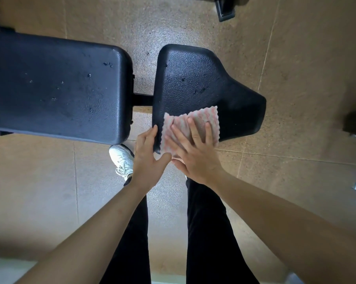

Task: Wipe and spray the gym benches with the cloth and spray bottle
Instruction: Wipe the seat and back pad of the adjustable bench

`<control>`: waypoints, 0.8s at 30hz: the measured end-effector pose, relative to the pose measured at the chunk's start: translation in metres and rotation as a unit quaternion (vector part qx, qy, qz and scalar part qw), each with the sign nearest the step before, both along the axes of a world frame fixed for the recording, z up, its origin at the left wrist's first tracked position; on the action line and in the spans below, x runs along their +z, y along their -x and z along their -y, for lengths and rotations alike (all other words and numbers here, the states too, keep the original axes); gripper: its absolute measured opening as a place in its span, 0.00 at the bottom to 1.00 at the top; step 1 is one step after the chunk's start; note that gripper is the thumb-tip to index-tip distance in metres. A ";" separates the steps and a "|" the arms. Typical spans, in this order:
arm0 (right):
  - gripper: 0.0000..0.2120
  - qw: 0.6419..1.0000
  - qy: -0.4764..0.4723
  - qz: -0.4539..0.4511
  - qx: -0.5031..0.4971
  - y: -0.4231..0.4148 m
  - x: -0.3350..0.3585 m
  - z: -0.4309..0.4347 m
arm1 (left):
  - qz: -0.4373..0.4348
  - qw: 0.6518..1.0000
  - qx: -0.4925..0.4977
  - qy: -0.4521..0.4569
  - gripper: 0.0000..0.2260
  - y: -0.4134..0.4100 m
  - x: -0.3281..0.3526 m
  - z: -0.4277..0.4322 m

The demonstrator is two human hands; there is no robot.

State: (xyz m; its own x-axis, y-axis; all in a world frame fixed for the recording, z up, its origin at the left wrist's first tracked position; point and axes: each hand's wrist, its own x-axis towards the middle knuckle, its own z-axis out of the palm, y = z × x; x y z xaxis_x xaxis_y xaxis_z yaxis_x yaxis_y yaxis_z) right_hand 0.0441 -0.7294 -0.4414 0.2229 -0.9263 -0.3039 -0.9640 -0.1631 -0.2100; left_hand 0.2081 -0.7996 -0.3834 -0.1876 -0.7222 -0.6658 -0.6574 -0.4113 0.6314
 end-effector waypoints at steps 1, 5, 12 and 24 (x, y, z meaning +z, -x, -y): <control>0.34 1.000 0.004 0.004 0.010 0.000 0.000 0.001 | -0.004 1.000 0.004 -0.003 0.40 0.001 0.002 0.001; 0.32 0.999 0.021 0.011 0.042 0.019 0.001 0.025 | -0.019 1.000 0.012 -0.015 0.39 0.000 0.004 0.003; 0.35 0.992 0.044 -0.051 -0.107 0.066 0.001 0.100 | -0.057 0.997 0.029 -0.032 0.37 -0.008 0.002 0.012; 0.33 0.999 0.015 -0.032 -0.037 0.037 0.002 0.161 | -0.094 0.993 0.067 -0.036 0.28 -0.017 -0.001 0.008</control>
